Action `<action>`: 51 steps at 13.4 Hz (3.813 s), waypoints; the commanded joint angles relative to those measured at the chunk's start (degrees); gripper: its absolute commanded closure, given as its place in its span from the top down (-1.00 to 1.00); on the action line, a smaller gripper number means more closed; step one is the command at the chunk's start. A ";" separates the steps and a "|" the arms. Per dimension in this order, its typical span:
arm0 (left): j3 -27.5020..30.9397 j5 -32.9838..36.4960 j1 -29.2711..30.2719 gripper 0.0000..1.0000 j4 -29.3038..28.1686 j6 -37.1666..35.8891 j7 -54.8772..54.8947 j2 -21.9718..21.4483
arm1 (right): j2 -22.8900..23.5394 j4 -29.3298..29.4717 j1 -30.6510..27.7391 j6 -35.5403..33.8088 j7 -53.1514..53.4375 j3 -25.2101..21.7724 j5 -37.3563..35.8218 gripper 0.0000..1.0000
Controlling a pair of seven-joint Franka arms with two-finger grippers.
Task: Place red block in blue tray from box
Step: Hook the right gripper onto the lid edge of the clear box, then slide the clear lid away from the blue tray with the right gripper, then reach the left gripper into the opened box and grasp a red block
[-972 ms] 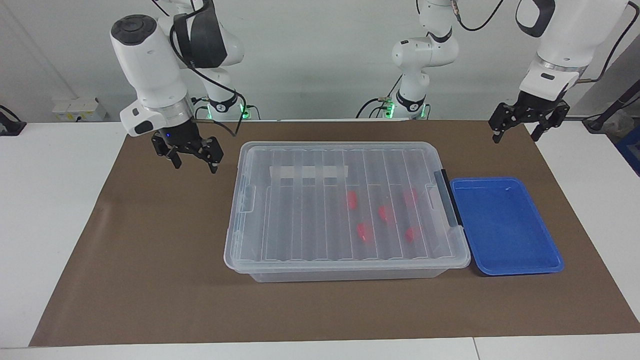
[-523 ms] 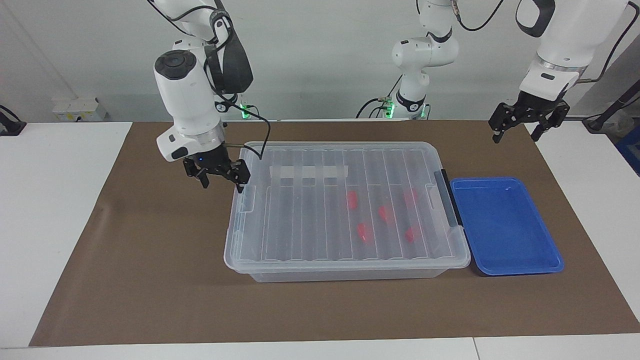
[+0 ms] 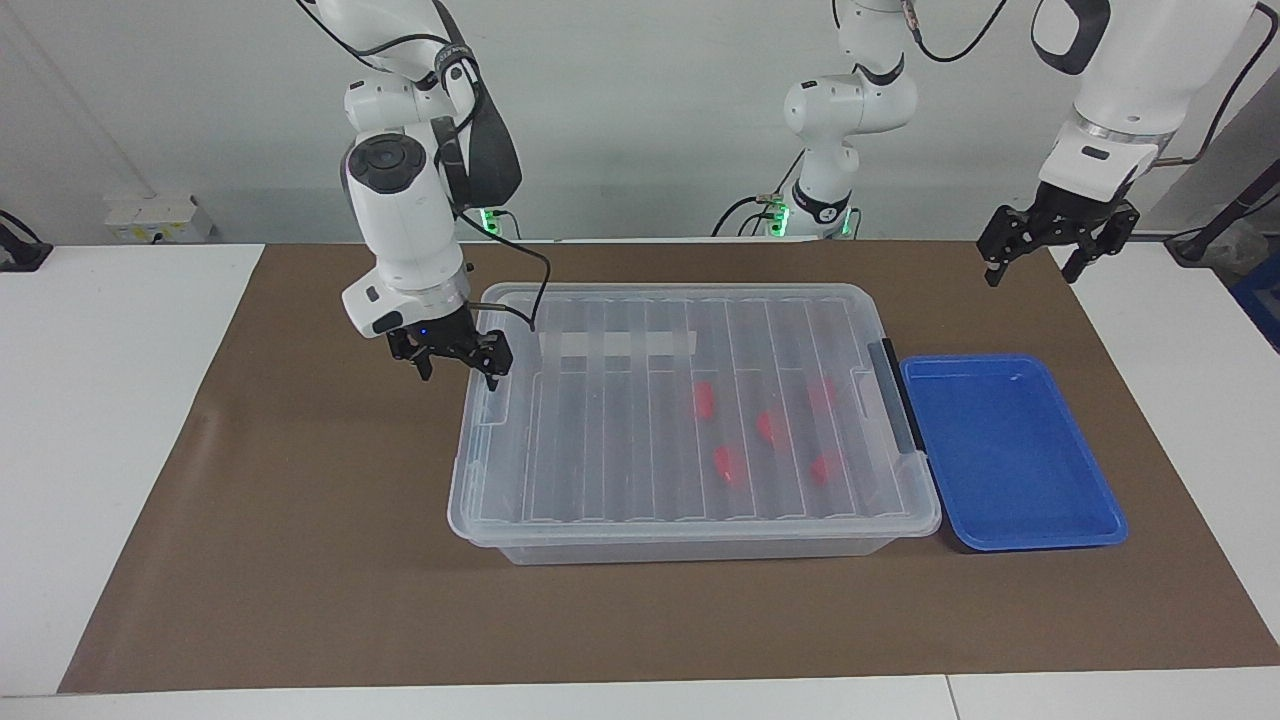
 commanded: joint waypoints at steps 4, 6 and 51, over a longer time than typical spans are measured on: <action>0.12 -0.83 0.35 1.00 -1.50 -0.18 0.20 -1.51 | -3.89 -4.65 -1.84 -0.47 -3.98 0.06 -1.13 1.00; 0.12 -0.83 0.35 1.00 -1.50 -0.18 0.20 -1.51 | -3.98 -4.75 -2.64 -0.64 -7.04 -0.03 -1.04 1.00; -0.32 3.64 -18.63 1.00 -14.21 23.31 -48.98 7.89 | -6.78 -2.90 -20.40 -1.70 -37.06 1.11 0.10 1.00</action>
